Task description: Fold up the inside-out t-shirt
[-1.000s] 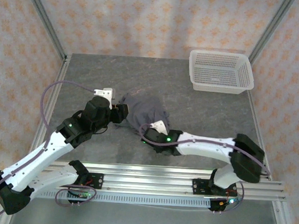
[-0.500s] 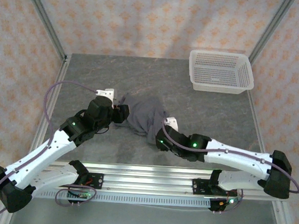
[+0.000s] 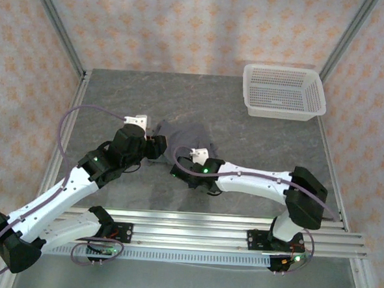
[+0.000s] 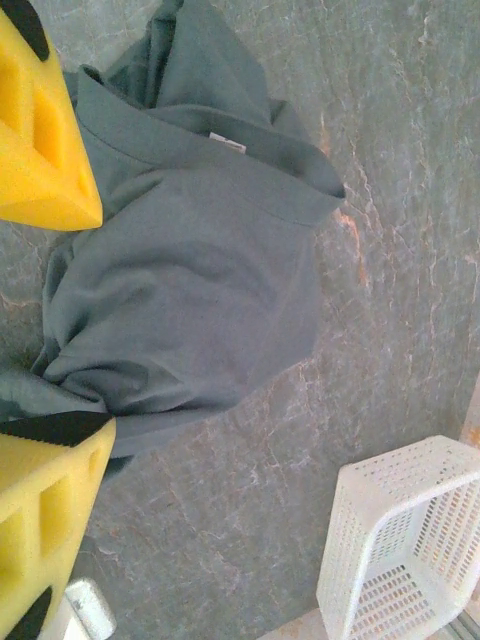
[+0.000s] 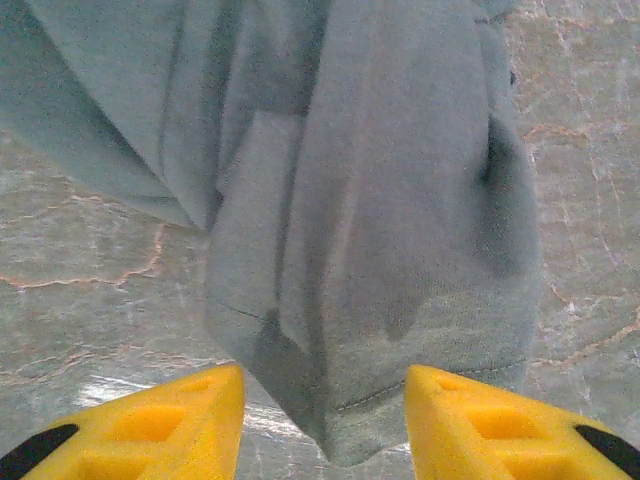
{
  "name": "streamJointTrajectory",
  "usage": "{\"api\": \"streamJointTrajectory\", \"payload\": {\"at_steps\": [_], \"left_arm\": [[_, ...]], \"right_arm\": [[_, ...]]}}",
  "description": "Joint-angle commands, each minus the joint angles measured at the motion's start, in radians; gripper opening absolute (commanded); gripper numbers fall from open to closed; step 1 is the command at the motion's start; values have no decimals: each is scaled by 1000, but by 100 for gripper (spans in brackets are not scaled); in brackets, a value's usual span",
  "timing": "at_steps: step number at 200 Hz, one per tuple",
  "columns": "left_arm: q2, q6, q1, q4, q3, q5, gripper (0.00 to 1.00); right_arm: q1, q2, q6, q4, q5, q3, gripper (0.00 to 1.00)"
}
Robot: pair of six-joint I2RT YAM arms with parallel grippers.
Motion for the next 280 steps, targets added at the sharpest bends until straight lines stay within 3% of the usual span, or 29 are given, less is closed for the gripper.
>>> {"api": "streamJointTrajectory", "payload": {"at_steps": [1,61,88,109,147,176,197,218,234,280], "left_arm": [[4,-10,8,9,-9,6,51],[-3,-5,10,10,-18,0,51],[-5,-4,10,6,-19,-1,51],[-8,-5,10,10,-22,-2,51],[-11,-5,11,6,-22,1,51],[-37,4,11,24,-35,12,51],[-66,42,10,134,-84,142,51],[-69,60,7,260,-131,320,51],[-67,79,-22,307,-157,369,53],[96,142,-204,308,-183,264,63]], "right_arm": [[2,39,71,-120,66,47,46],[11,131,99,-162,100,82,42],[11,124,95,-148,101,75,13],[11,110,98,-149,102,69,0],[11,27,60,-128,73,67,0],[-7,-193,-24,-15,73,53,0],[-68,-385,-85,134,58,35,0],[-137,-497,-120,256,14,29,0],[-171,-531,-150,317,-9,40,0],[-193,-573,-179,415,40,69,0]]}}
